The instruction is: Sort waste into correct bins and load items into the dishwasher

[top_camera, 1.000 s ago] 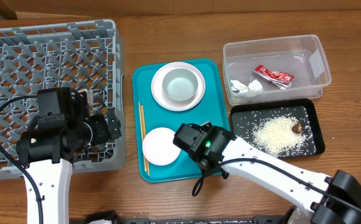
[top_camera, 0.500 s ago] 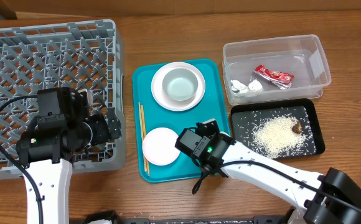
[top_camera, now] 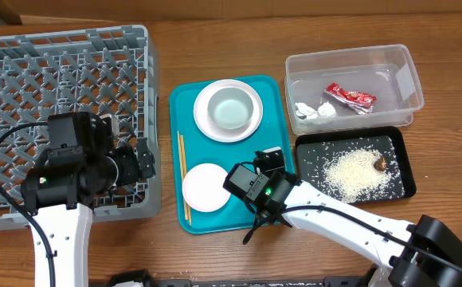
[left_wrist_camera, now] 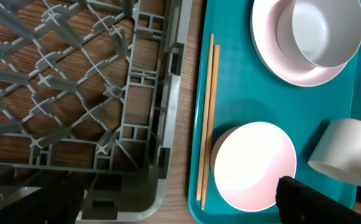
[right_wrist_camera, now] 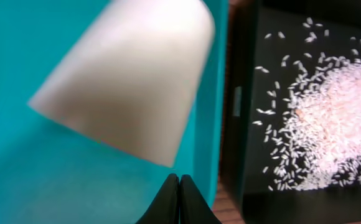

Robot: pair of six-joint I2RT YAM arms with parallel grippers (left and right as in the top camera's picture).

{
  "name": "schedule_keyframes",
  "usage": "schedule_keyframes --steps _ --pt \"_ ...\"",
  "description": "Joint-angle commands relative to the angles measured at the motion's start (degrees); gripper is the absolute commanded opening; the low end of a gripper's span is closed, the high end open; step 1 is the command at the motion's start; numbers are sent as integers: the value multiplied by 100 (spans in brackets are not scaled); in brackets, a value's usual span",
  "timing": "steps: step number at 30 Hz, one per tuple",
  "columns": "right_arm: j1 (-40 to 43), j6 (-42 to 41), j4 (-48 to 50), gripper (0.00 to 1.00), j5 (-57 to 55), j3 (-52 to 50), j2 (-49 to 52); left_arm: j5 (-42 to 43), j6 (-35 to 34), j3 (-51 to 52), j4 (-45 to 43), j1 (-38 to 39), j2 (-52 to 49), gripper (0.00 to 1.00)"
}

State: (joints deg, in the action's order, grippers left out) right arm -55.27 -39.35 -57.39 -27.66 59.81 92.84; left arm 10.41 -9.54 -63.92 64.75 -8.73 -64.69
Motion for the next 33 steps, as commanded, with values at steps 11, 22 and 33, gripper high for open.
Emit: schedule_keyframes --steps 11,22,33 --pt "-13 472 125 16 -245 -17 -15 -33 -79 -94 22 -35 17 100" --pt "-7 1285 643 37 -79 -17 -15 -33 -76 -94 20 -35 17 100" --pt "0 2186 984 42 -127 -24 -13 -37 -76 -94 15 -35 17 100"
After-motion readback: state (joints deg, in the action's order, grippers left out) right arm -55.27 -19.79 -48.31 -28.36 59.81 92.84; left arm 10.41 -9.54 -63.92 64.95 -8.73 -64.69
